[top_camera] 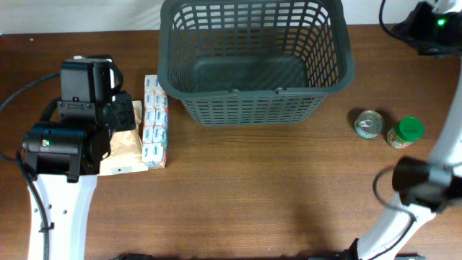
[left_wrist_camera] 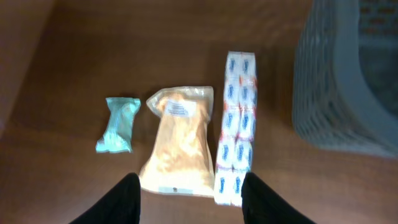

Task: Pack container
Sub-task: 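Lower the left gripper onto the white tissue pack stack and grasp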

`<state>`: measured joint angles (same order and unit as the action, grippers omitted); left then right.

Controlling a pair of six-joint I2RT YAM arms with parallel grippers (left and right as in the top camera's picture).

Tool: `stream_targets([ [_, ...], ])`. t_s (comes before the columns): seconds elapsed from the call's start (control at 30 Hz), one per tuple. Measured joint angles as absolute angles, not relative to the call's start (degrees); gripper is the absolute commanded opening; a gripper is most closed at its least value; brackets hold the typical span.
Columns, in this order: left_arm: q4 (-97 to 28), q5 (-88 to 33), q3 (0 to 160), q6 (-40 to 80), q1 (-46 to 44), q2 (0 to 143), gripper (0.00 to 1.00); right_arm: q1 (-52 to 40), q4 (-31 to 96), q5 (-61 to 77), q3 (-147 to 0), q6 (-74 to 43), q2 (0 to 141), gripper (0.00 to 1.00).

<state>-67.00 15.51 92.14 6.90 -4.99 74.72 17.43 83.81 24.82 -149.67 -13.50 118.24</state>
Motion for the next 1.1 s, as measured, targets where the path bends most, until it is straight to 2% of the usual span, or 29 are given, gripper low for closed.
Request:
stream_targets([
  [0.03,-65.8,16.1,92.1,6.9,-5.0,74.7,0.44,17.2,83.8,25.1,-149.7,-13.5,115.3,0.20],
  [0.1,-63.1,17.6,92.1,6.7,-5.0,74.9,0.49,17.1,83.5,25.8,-149.8,-13.5,107.6,0.69],
  [0.13,-62.5,18.2,92.1,6.2,-5.0,75.4,0.59,17.1,83.5,25.9,-149.8,-13.7,104.1,0.99],
  [0.17,-62.4,18.3,92.2,5.5,-5.0,76.2,0.71,17.1,83.3,26.0,-149.8,-13.7,101.5,0.99],
  [0.2,-62.6,18.1,92.4,5.0,-4.8,77.5,0.76,17.1,83.2,26.1,-150.0,-13.7,98.6,0.99],
  [0.23,-63.4,17.1,92.5,4.1,-4.7,79.6,0.77,17.1,83.2,26.1,-150.1,-13.4,95.3,0.99],
  [0.33,-68.9,13.0,92.7,3.4,-3.5,86.3,0.77,17.1,83.2,26.1,-150.2,-13.5,89.5,0.99],
  [0.47,-69.6,9.4,92.7,2.8,-1.8,98.0,0.77,17.1,83.2,26.1,-150.2,-13.5,85.4,0.99],
  [0.6,-68.1,5.1,92.7,1.9,0.5,103.0,0.77,17.1,83.2,26.1,-150.2,-13.5,84.7,0.99],
  [0.83,-67.2,-10.2,92.7,-6.5,7.6,111.0,0.76,17.1,83.2,26.1,-150.2,-13.5,85.5,0.99],
  [1.07,-65.5,-14.9,92.7,-12.3,4.1,119.4,0.74,17.1,84.0,26.1,-150.2,-13.5,87.2,0.99],
  [1.1,-64.8,-14.8,92.7,-12.7,3.3,120.0,0.65,17.1,84.0,26.1,-150.2,-13.5,87.4,0.99],
])
